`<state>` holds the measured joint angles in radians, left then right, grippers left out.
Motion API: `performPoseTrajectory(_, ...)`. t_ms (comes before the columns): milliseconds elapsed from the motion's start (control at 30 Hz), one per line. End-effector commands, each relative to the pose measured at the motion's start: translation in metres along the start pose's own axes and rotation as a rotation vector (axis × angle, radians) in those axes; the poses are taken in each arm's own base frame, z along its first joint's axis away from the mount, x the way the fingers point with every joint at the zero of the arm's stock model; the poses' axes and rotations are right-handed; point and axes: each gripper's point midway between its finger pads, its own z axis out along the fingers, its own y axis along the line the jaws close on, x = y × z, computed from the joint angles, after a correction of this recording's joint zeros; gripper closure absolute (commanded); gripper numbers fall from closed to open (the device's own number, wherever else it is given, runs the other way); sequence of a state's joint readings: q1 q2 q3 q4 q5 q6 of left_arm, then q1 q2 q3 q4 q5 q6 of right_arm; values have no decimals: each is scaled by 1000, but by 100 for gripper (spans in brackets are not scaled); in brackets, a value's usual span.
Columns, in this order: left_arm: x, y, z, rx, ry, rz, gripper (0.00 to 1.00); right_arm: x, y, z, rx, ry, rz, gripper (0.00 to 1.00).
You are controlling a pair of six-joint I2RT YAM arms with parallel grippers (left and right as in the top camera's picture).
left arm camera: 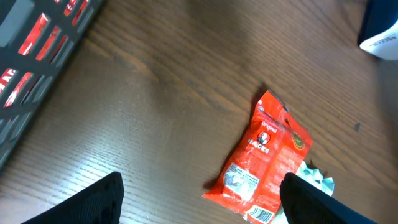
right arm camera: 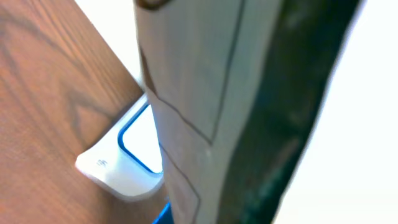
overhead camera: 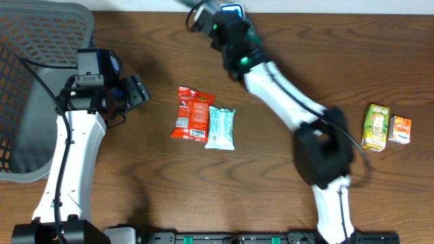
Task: Scan the item barcode
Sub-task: 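Carry the glove pack right and lower it beside the tea box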
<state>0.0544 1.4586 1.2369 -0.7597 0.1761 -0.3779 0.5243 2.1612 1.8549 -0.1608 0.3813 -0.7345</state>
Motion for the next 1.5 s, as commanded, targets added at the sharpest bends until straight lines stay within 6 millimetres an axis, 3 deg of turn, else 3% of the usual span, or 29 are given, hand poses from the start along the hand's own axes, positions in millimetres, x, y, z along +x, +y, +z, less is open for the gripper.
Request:
performPoseTrajectory(0, -4, 1, -2, -9, -12, -2, 19, -16, -72, -75, -26, -56, 253, 99)
performPoseTrajectory(200, -4, 1, -2, -9, -12, -2, 19, 43, -79, -141, -290, 96, 442, 99)
performPoseTrajectory(400, -4, 1, -2, -9, -12, -2, 19, 124, -71, -175, -512, 306, 621, 99)
performPoseTrajectory(667, -4, 1, -2, -9, -12, -2, 19, 234, -55, -181, -572, 599, 803, 99)
performPoseTrajectory(867, -4, 1, -2, -9, -12, -2, 19, 305, -18, -176, -578, 734, 877, 99)
performPoseTrajectory(967, -4, 1, -2, -9, -13, -2, 19, 342, -6, -172, -517, 798, 872, 99)
performPoseTrajectory(1100, -4, 1, -2, -9, -13, -2, 19, 382, -3, -168, -408, 862, 850, 97)
performPoseTrajectory(1200, -4, 1, -2, -9, -12, -2, 19, 394, -7, -165, -365, 862, 854, 71)
performPoseTrajectory(1233, -4, 1, -2, -9, -12, -2, 19, 396, -8, -165, -360, 862, 858, 51)
performPoseTrajectory(1300, -4, 1, -2, -9, -12, -2, 19, 397, -11, -164, -346, 857, 860, 28)
performPoseTrajectory(1367, -4, 1, -2, -9, -12, -2, 19, 400, -20, -161, -310, 853, 849, 14)
performPoseTrajectory(1467, -4, 1, -2, -9, -12, -2, 19, 399, -33, -160, -269, 855, 833, 7)
